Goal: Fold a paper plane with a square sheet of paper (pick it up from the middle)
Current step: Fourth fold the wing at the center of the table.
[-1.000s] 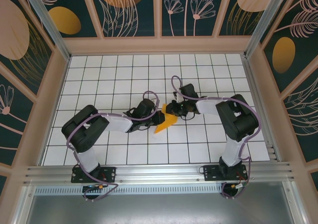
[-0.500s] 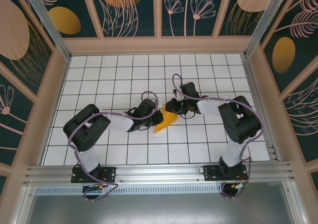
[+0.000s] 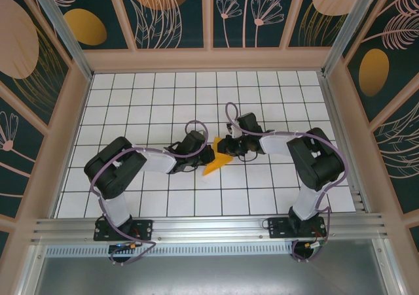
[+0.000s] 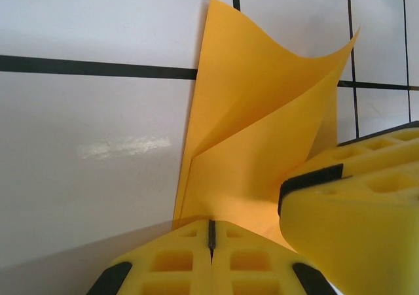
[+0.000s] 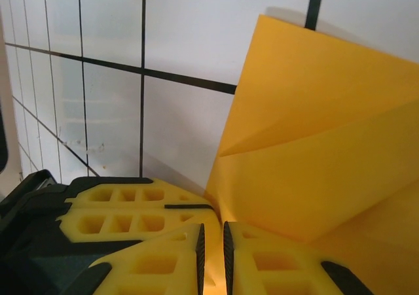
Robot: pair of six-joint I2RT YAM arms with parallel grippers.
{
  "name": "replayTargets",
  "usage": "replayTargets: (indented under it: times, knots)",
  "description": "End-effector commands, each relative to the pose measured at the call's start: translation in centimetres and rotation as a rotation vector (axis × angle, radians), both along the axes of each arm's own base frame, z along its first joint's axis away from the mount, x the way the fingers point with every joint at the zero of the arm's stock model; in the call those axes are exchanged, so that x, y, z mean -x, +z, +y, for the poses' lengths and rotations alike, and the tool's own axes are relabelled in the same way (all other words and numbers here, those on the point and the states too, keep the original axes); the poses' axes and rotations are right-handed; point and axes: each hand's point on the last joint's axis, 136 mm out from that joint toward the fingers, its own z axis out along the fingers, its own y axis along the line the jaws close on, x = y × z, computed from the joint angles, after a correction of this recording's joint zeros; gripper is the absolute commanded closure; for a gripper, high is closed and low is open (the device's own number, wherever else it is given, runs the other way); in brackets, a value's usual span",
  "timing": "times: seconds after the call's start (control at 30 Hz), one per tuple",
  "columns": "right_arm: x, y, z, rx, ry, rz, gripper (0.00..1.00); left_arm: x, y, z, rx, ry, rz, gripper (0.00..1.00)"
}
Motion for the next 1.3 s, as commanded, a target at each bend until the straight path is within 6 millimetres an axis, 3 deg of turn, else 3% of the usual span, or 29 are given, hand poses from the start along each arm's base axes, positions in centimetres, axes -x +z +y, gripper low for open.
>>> replayTargets:
  times: [0.0, 0.33, 0.83, 0.93, 1.1, 1.27]
  knots:
    - [0.7, -0.5, 0.5, -0.010, 0.049, 0.010, 0.81, 1.0, -2.7, 1.8, -0.075, 0.032, 0.069, 1.00]
    - [-1.0, -2.6, -1.8, 0.085, -0.025, 0.013, 0.82, 2.0, -3.8, 2.6, -0.107, 0.030, 0.105, 1.00]
    - [-8.2, -2.9, -6.8, 0.152, -0.230, -0.037, 0.83, 3.3, -4.9, 3.3, -0.124, 0.005, 0.140, 1.00]
    - [-9.2, -2.2, -7.4, 0.161, -0.256, -0.057, 0.83, 3.2, -4.8, 3.2, -0.120, 0.001, 0.137, 1.00]
    - [-9.4, 0.8, -6.8, 0.101, -0.250, -0.118, 0.83, 3.2, -4.7, 3.1, -0.118, -0.002, 0.135, 1.00]
    - [-7.2, 2.6, -5.1, 0.028, -0.183, -0.137, 0.83, 3.0, -4.6, 3.0, -0.117, -0.002, 0.131, 1.00]
